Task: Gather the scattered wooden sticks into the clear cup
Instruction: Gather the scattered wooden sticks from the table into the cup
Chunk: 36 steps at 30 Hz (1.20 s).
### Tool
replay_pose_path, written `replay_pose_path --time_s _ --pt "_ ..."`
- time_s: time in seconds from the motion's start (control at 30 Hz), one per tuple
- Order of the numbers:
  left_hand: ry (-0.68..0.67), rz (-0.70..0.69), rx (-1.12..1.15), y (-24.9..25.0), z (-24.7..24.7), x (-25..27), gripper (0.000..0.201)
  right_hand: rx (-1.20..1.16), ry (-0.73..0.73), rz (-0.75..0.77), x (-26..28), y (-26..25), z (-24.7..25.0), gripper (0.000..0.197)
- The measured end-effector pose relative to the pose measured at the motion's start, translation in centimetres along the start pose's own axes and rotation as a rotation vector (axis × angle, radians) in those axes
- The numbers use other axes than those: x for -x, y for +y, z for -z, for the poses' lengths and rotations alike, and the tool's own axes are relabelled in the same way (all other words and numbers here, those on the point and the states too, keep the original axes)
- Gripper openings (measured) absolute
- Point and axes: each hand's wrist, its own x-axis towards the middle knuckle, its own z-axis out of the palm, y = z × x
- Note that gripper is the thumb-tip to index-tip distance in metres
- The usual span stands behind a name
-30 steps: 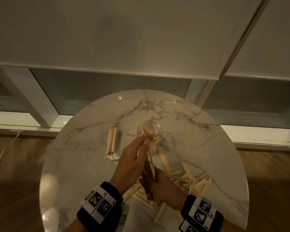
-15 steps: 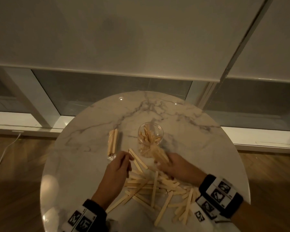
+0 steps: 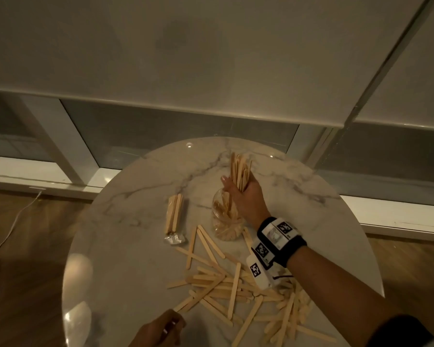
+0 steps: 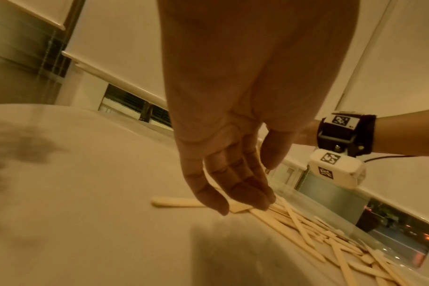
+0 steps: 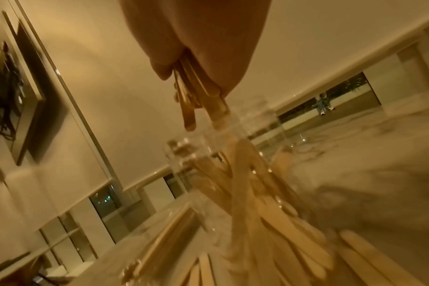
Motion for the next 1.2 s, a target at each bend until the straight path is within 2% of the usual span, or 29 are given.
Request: replay_pose_path --time_s 0.07,0.1,0.2,0.27,0.4,0.47,0.57,0.67,0.73,0.83,0.87,1.0,1.13,1.2 --pt "0.038 0.014 -0.008 -0.7 0.4 0.1 0.047 0.018 -0.024 -0.032 0.4 0.8 0.1 0.014" --pt "0.048 0.022 -0.007 -0.9 0.7 0.2 0.047 0.008 -0.038 -0.020 0.5 0.9 0.2 0.016" --pt "0.054 0.055 0.055 -1.3 1.1 0.3 0.031 0.027 -0.061 0.094 0.6 1.0 0.8 0.024" --pt "0.061 0.048 0.081 -1.2 1.0 0.2 0.019 0.015 -0.063 0.111 0.6 0.8 1.1 0.017" --pt "0.033 0.025 0.043 -0.8 0.6 -0.2 0.017 0.166 -0.121 0.009 0.3 1.1 1.7 0.007" --pt "0.020 0.021 0.024 -0.5 0.4 -0.3 0.016 0.264 -0.175 0.007 0.3 1.1 1.9 0.009" --pt "0.008 0.010 0.005 -0.5 0.2 -0.2 0.016 0.188 -0.176 0.071 0.5 0.5 2.0 0.016" --pt "0.016 0.016 0.009 -0.8 0.2 -0.2 0.014 0.137 -0.156 0.127 0.6 -0.1 1.9 0.014" --pt "0.015 0.015 0.006 -0.9 0.2 -0.2 0.015 0.293 -0.219 0.154 0.3 0.4 1.7 0.018" --pt "0.026 0.005 0.024 -0.9 0.3 -0.1 0.016 0.701 -0.385 0.175 0.1 1.5 1.2 0.024" --pt "0.021 0.004 0.024 -0.9 0.3 -0.2 0.016 0.765 -0.408 0.168 0.1 1.7 1.1 0.025" --pt "0.000 0.003 0.034 -1.0 0.4 -0.1 0.016 0.790 -0.369 0.130 0.5 1.1 1.2 0.030" --pt "-0.008 0.005 0.028 -1.0 0.3 0.0 0.015 0.713 -0.289 0.266 1.7 -2.1 1.4 0.029" --pt "-0.016 0.002 0.032 -1.1 0.3 -0.1 0.014 0.656 -0.343 0.368 3.3 -3.8 1.6 0.030"
